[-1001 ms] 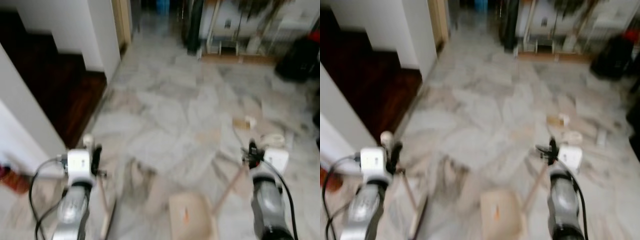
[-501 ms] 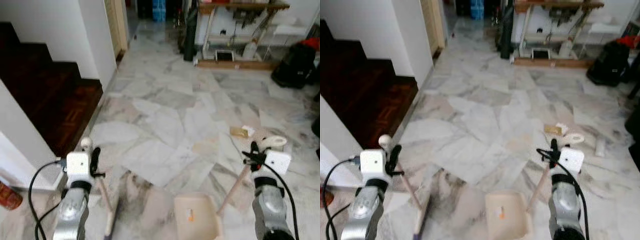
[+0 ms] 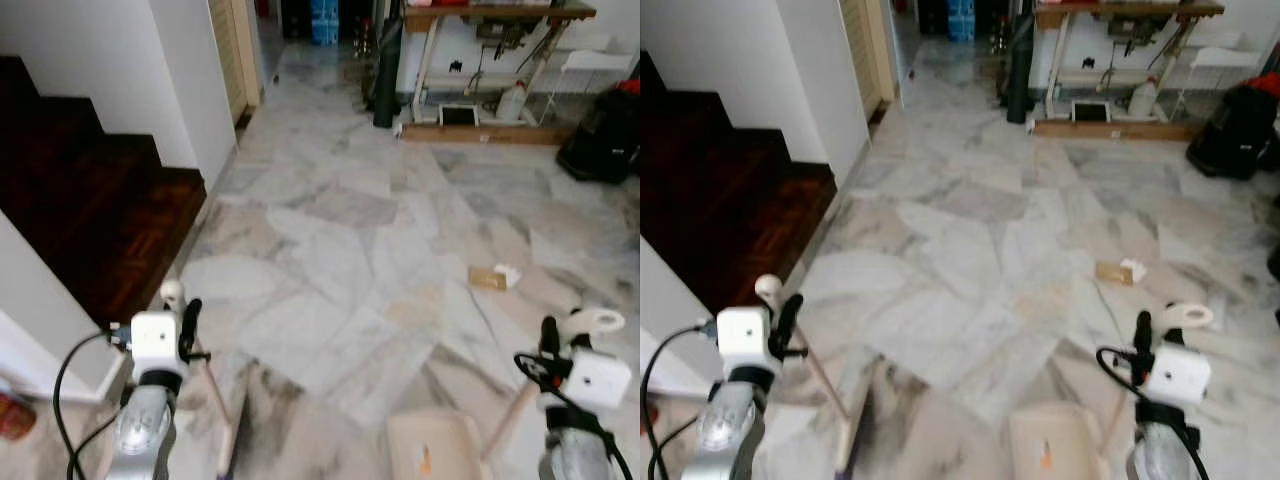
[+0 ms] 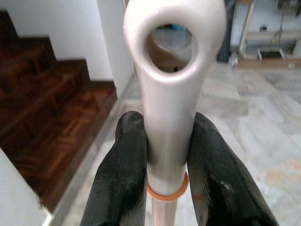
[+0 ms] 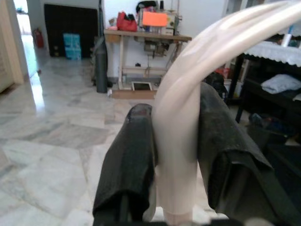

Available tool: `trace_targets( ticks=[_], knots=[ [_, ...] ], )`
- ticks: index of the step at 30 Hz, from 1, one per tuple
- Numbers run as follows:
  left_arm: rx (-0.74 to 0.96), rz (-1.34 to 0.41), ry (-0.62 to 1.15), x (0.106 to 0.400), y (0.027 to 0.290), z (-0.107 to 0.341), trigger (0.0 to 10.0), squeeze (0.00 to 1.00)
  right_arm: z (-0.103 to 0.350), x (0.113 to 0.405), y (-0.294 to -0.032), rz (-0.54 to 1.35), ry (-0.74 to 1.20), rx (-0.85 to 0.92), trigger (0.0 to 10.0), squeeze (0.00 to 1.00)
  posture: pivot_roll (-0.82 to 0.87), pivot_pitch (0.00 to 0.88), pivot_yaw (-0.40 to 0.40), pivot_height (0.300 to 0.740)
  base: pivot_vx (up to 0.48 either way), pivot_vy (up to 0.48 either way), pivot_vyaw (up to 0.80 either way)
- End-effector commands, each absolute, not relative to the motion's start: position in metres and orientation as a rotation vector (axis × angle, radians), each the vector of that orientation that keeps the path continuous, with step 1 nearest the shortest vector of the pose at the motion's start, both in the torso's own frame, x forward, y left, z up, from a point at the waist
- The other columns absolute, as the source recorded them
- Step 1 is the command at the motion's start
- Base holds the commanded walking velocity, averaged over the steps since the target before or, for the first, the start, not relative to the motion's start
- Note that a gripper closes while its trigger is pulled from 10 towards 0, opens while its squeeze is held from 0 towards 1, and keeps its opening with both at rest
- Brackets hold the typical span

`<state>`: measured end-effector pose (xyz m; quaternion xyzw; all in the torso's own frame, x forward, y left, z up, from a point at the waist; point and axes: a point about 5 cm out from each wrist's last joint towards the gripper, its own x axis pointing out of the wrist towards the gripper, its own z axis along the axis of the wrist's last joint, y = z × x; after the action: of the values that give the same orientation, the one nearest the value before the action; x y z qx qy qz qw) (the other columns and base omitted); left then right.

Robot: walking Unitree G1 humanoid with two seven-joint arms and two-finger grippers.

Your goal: Sweep floor

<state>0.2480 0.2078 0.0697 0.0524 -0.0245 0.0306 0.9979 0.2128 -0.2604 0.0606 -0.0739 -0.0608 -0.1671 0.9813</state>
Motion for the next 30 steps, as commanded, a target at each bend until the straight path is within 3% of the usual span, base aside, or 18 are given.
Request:
trace_targets(
  ticks=[1,10,30],
  knots=[
    [0.124,0.050,-0.096,0.247,0.208,0.079,10.0,0.00,0.076,0.212,-0.258,-0.349,-0.179,-0.140,10.0,0.00,-0.03,0.000,0.011,0.740,0.262,0.000,0.00],
    [0.136,0.053,-0.090,0.239,0.210,0.079,10.0,0.00,0.079,0.207,-0.256,-0.360,-0.161,-0.138,10.0,0.00,-0.03,0.000,0.006,0.740,0.265,0.000,0.00],
    [0.157,0.100,-0.116,0.255,0.223,0.091,10.0,0.00,0.090,0.223,-0.261,-0.389,-0.140,-0.108,10.0,0.00,-0.02,0.000,-0.013,0.740,0.264,0.000,0.00]
  ],
)
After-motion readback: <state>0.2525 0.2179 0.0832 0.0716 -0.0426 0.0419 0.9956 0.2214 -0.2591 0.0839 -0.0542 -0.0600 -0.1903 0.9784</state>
